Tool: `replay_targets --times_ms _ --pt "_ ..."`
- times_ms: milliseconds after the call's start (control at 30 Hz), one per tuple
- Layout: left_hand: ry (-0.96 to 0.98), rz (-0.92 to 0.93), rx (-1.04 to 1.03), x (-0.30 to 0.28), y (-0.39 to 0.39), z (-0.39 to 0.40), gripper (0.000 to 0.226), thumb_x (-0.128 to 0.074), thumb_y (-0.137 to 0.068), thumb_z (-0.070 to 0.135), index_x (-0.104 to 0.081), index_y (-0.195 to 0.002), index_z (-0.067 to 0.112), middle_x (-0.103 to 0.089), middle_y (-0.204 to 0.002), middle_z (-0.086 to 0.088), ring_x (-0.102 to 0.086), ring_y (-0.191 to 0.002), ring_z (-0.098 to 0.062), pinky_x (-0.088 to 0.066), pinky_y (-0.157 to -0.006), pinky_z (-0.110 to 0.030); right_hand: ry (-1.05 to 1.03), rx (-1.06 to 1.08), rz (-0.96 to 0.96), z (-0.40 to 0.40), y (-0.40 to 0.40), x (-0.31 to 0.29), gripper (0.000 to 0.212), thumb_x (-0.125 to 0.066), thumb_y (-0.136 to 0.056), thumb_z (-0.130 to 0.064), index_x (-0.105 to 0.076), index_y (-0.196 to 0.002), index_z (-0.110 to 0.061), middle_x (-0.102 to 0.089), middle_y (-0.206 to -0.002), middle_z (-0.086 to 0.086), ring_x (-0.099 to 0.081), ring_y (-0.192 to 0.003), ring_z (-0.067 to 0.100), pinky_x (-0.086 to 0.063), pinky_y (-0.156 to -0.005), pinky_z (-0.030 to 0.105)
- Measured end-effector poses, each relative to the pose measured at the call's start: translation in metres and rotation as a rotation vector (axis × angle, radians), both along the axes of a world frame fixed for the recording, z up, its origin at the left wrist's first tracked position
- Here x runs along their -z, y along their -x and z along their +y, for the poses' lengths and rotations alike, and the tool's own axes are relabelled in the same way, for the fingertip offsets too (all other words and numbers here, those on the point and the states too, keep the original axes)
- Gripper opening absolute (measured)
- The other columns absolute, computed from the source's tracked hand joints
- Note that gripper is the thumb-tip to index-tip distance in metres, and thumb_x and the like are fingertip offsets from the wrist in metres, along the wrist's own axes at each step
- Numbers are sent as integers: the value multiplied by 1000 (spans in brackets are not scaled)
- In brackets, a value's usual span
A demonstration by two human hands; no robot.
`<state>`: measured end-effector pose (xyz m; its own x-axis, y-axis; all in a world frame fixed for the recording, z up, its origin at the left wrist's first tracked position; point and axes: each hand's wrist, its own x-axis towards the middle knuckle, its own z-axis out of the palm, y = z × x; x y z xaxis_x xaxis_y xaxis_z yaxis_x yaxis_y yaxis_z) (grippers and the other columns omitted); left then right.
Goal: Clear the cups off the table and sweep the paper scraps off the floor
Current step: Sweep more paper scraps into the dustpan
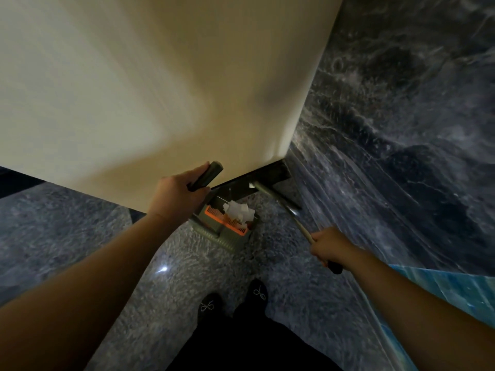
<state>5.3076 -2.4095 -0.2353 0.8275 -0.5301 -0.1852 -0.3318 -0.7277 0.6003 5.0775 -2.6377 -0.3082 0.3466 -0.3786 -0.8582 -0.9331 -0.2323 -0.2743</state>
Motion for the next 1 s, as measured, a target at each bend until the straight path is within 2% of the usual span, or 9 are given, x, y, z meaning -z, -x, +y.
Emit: replay_targets --times_ms 167,233,400,500,600,733,867,1000 --pt "-2 9 7 4 3 10 54 -71 -84 18 -55 -134 32 -70 -109 -4 -64 -86 -17 -43 -74 -25 -20 -116 23 7 11 -5 5 -60 -84 -8 -63 -80 -7 -58 -64 9 -56 -47 15 -43 -43 19" --pt "11 29 -8 4 3 16 54 -71 -84 18 -55 -133 33 -70 -110 -5 -66 -89 -20 -45 -75 -26 -42 -146 25 10 16 -13 9 -59 -85 -9 -68 -87 -7 -60 -69 10 -57 -50 16 -45 -46 21" --pt "5 22 4 2 3 26 55 -72 -84 19 -55 -134 33 -70 -112 -6 -66 -93 -23 -48 -80 -29 -65 -41 -5 18 29 -27 12 -59 -85 -2 -66 -92 4 -53 -61 10 -51 -44 17 -44 -44 22" --pt "-37 13 33 1 4 29 55 -71 -85 21 -53 -135 36 -71 -107 -4 -65 -86 -21 -48 -74 -29 -27 -17 -31 25 34 -27 18 -59 -83 -1 -66 -96 8 -53 -60 11 -50 -44 18 -44 -45 24" --pt "-70 1 58 1 5 36 55 -71 -85 23 -53 -135 38 -71 -104 -5 -65 -82 -22 -46 -71 -28 -4 -66 -50 29 29 -21 25 -59 -83 -6 -68 -105 -1 -63 -73 13 -58 -54 22 -49 -50 28" --pt "-48 -15 57 3 5 43 54 -72 -84 21 -55 -134 35 -71 -108 -4 -66 -88 -23 -52 -76 -32 53 -204 -9 29 11 -12 28 -61 -85 -12 -68 -112 -11 -70 -94 15 -65 -60 23 -52 -54 27" --pt "-34 -11 39 8 5 48 55 -73 -83 21 -55 -133 36 -71 -110 -3 -66 -92 -22 -51 -79 -30 63 -307 60 28 2 -8 26 -61 -86 -16 -70 -109 -8 -69 -89 15 -64 -60 22 -55 -58 30" --pt "-39 1 36 8 5 49 55 -72 -84 21 -54 -134 37 -70 -108 -1 -63 -84 -17 -45 -74 -25 -3 -330 82 34 11 -15 25 -59 -89 -13 -68 -112 -12 -64 -82 13 -57 -52 16 -47 -49 24"
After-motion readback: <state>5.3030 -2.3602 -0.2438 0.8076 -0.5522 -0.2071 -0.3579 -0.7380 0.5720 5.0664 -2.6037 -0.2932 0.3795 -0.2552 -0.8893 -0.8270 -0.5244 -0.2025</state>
